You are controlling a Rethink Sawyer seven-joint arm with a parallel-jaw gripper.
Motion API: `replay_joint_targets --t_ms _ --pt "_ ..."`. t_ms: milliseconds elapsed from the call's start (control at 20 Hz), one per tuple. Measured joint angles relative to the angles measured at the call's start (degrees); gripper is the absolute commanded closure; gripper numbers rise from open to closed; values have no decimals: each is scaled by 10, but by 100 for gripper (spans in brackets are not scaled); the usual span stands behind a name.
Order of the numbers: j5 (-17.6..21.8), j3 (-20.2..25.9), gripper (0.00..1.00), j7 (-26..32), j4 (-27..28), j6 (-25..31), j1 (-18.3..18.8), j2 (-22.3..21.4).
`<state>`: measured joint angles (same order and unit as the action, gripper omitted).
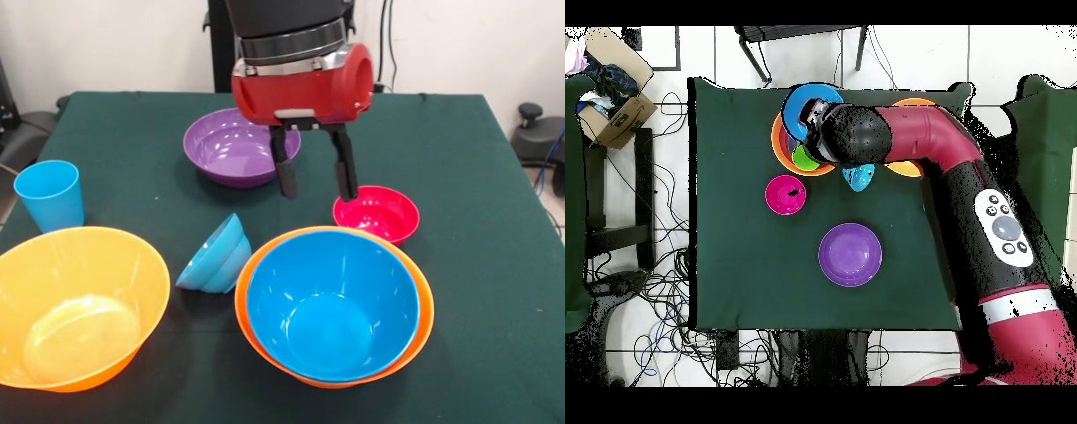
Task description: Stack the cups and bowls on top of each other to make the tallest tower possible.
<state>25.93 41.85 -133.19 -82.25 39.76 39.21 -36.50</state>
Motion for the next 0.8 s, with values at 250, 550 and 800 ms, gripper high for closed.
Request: replay_joint_targets --t_ms 250,550,800 --pt "0 0 0 0 11 0 -14 0" --pt "1 0 0 0 31 0 -20 6" --pt "3 -2 0 0 69 0 -28 20"
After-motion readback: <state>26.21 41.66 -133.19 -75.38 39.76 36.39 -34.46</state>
